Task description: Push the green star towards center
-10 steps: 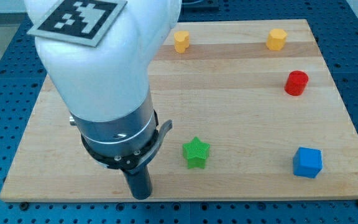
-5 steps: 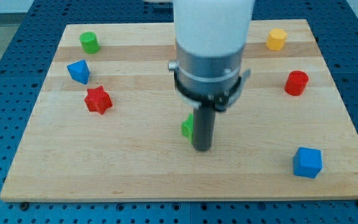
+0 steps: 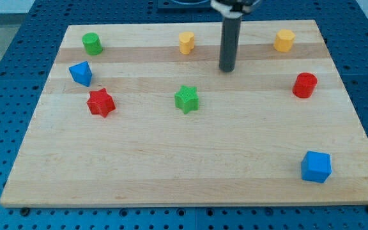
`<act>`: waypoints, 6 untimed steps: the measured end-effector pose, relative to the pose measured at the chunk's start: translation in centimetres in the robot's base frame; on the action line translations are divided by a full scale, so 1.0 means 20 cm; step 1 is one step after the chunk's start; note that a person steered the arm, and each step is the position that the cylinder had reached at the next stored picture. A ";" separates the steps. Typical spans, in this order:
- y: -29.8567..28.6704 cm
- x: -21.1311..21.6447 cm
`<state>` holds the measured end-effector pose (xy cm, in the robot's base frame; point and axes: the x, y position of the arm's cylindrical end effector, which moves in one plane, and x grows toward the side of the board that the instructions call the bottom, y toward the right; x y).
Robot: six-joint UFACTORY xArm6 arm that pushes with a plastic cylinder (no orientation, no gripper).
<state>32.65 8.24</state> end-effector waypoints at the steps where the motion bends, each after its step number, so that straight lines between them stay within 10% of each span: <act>1: 0.17 -0.32; 3: 0.42 -0.68; 6: 0.65 -0.46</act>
